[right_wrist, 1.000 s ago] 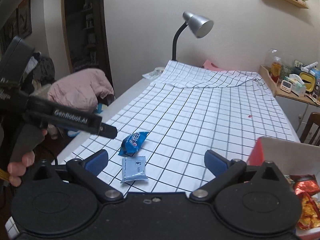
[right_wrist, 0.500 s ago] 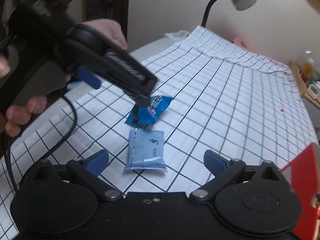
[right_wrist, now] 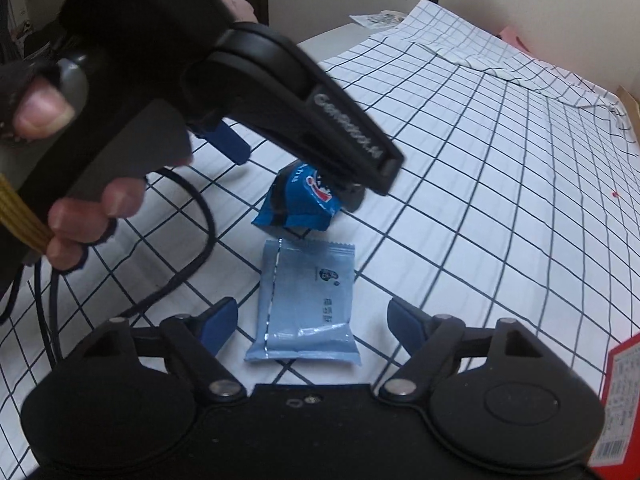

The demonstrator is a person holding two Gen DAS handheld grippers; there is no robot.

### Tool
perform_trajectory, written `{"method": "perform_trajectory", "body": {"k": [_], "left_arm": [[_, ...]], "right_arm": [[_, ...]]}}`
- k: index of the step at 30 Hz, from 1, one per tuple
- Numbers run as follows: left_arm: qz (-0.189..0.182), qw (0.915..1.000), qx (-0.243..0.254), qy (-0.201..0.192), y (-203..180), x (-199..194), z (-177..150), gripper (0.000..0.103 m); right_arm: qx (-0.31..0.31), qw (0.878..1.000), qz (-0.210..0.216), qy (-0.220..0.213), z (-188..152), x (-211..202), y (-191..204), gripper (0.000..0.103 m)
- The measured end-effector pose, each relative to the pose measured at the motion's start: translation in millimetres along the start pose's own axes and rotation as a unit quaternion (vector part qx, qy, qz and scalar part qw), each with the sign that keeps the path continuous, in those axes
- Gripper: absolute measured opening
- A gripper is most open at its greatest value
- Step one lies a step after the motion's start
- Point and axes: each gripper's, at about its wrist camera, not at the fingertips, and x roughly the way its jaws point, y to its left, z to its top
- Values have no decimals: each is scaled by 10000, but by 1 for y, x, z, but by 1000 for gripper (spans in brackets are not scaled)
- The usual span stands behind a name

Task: Organize snacks
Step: 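Grasp the blue chocolate packet with the left tool while the right grasps the light blue packet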

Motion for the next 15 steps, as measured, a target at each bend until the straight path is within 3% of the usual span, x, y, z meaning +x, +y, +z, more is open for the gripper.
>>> {"method": "perform_trajectory", "body": {"k": [2,5,9,13,15], "left_arm": [[-35,10000,-46,-8,1,2,-1,97],[-116,9999,-99,22,0,4,-1,81],[-122,9999,-62,-25,-2,3,-2,71],[-166,9998,-62,0,-4,3,1,48],[-151,9999,-51,-11,-4,2,0,46]], "right_arm": [[-35,10000,24,25,0,3,1,74],[-106,9999,17,67,0,7,5,68],[-157,9999,21,35,-1,6,9,62],[-126,9999,21,7,-2,4,9,51],[-91,10000,-26,0,-4,2,6,50]]}}
